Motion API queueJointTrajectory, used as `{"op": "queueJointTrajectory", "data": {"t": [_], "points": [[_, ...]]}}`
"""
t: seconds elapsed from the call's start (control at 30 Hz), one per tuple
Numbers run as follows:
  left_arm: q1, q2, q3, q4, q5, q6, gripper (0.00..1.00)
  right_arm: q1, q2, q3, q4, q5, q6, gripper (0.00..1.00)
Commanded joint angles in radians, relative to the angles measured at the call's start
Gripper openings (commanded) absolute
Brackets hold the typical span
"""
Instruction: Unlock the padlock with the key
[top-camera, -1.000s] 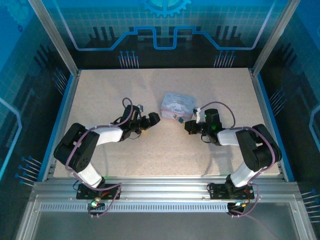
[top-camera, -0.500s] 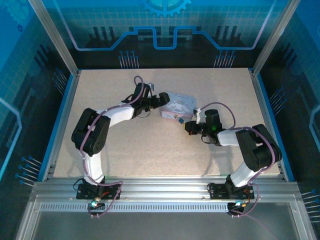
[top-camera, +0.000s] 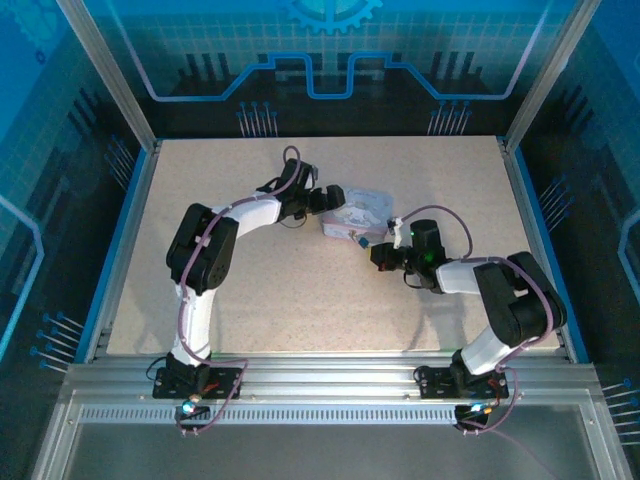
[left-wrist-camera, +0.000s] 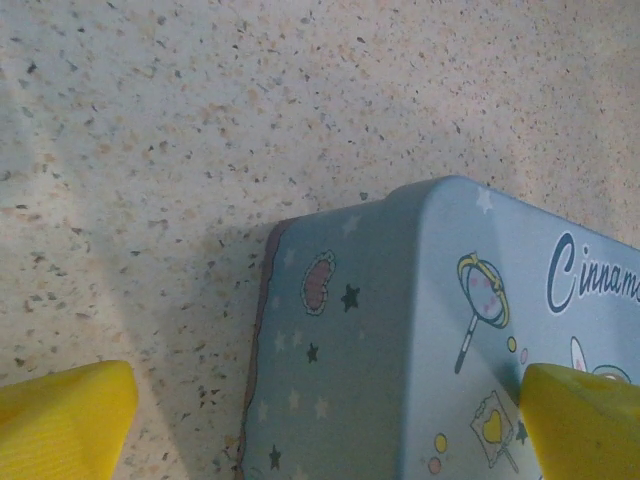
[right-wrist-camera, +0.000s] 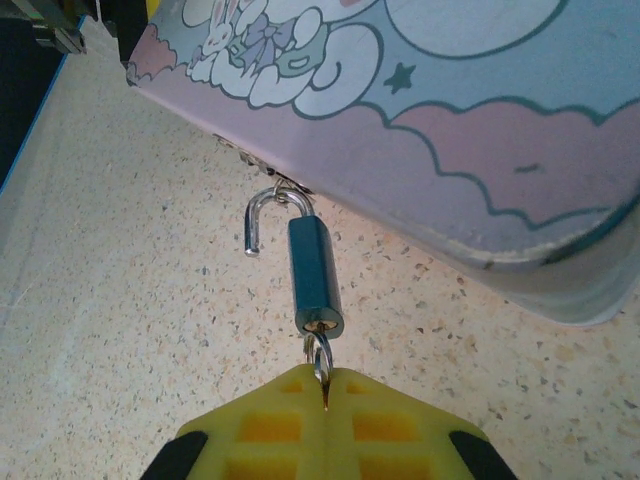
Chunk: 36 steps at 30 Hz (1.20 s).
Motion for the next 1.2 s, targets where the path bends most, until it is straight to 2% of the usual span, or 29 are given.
{"op": "queueJointTrajectory", "data": {"t": [0.0,0.23,0.53,0.83,0.97,1.17], "points": [[0.021,0.010,-0.030,-0.090,-0.015,0.048,0.99,-0.010,-0.041,-0.022,-0.066,0.009,0.010,0.00],[0.044,-0.060,-0.193,-0.044,-0.020,0.050,0.99,-0.013,-0.061,-0.045,-0.078,0.013,0.034,0.00],[0.048,-0.181,-0.428,0.059,-0.020,0.008,0.99,-0.018,0.027,-0.059,-0.024,-0.060,0.127,0.00],[0.048,-0.253,-0.528,0.107,-0.025,-0.023,0.99,-0.022,0.081,-0.068,-0.003,-0.092,0.184,0.00],[0.048,-0.260,-0.531,0.113,-0.019,-0.028,0.99,-0.033,0.078,-0.072,-0.002,-0.100,0.178,0.08],[0.047,-0.288,-0.544,0.122,-0.015,-0.035,0.99,-0.070,0.008,-0.073,-0.111,-0.108,0.075,0.30]]}}
